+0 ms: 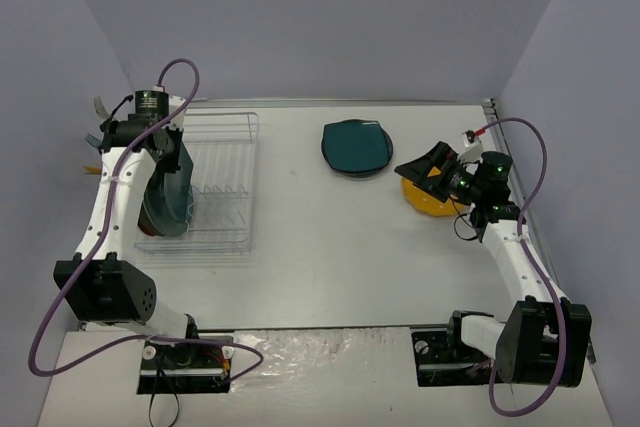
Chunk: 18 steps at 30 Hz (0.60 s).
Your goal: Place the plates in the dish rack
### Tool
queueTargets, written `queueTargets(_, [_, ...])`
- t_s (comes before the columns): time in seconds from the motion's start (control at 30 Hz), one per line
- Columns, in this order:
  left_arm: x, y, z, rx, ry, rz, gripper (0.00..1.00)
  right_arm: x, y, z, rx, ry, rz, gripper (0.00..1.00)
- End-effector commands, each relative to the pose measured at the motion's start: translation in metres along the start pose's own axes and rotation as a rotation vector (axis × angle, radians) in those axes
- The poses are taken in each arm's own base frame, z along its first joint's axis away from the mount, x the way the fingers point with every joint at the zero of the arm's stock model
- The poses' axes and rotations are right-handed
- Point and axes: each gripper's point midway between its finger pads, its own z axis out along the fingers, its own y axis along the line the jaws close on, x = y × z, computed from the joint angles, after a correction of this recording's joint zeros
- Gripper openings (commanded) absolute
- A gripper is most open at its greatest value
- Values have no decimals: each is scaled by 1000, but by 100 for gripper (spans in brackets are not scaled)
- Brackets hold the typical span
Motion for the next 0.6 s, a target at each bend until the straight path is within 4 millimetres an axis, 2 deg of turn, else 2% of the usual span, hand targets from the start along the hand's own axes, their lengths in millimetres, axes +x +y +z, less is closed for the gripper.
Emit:
queueTargets(0.0, [-33,6,1,-20,-128,-9,0,-15,13,0,-34,-45,-73,100])
queueTargets(0.17, [-22,-3,24,3,-89,-12,1,-16,12,0,-27,-47,-71,100])
queueTargets(0.3, [-14,-6,35,6,-76,-5,11,-16,8,2,-10,-43,-69,100])
queueTargets(0.43, [-11,-9,37,14,-77,-11,22,-17,6,3,-2,-40,-65,100])
queueTargets(0.57, [-13,-8,31,17,-89,-25,43,-21,2,4,19,-52,-71,100])
